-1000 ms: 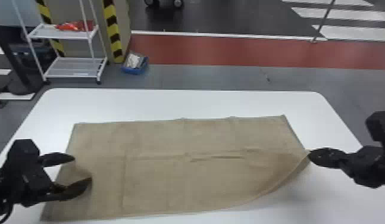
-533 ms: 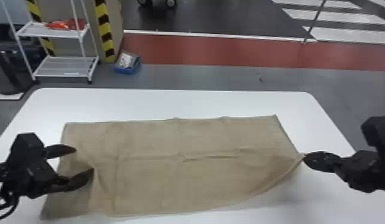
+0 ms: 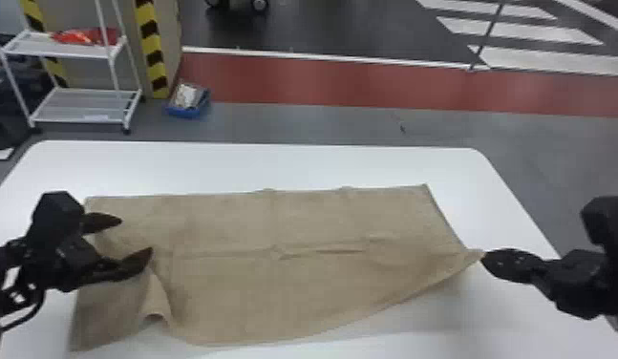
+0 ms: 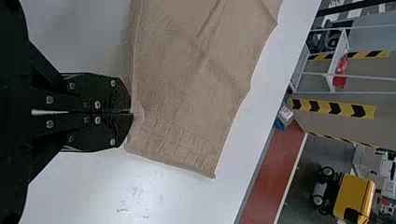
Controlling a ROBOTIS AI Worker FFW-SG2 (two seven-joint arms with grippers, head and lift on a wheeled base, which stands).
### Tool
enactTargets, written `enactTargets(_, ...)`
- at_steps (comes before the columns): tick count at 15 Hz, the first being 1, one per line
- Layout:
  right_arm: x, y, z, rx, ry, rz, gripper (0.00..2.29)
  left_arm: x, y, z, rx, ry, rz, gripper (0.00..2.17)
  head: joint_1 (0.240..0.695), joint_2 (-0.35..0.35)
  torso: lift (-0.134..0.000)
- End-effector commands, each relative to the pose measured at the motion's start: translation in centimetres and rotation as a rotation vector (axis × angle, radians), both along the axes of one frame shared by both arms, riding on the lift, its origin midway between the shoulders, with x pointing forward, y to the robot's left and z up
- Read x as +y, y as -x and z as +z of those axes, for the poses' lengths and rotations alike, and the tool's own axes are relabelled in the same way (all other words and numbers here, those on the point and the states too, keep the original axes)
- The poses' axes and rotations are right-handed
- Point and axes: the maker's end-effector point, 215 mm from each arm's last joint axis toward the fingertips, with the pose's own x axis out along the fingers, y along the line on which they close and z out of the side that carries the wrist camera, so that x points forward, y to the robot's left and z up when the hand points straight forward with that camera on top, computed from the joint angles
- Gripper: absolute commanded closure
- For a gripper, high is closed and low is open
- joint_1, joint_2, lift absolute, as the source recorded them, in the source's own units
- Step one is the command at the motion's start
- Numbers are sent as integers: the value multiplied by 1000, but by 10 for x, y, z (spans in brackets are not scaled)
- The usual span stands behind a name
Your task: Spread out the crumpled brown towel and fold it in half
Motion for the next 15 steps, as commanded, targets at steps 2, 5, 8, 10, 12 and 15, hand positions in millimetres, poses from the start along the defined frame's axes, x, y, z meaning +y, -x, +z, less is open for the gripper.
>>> enactTargets(2,-4,10,7,-18,-6,-4,1244,8,-19,-13,6,-58,18,215,695,-154,-123)
enactTargets(5,-7,10,20,-45,-7,-13,1244,17,-30,-5,-35,-69,33,215,695,-147,-123)
enactTargets(8,-2,9,36,-59,-18,-17,1244,33,-50,4,-49,-89,60,215,695,-135,-123)
enactTargets(10,3,14,33,-50,-25,-13,1244,38,-57,6,-51,-88,70,215,695,-124,-123)
enactTargets(12,2,15,32,-48,-21,-15,1244,44,-44,25,-93,-77,78,211,695,-104,-123)
enactTargets(15,3,18,31,-48,-26,-14,1244,91,5,76,-166,-61,141,194,695,-93,-123)
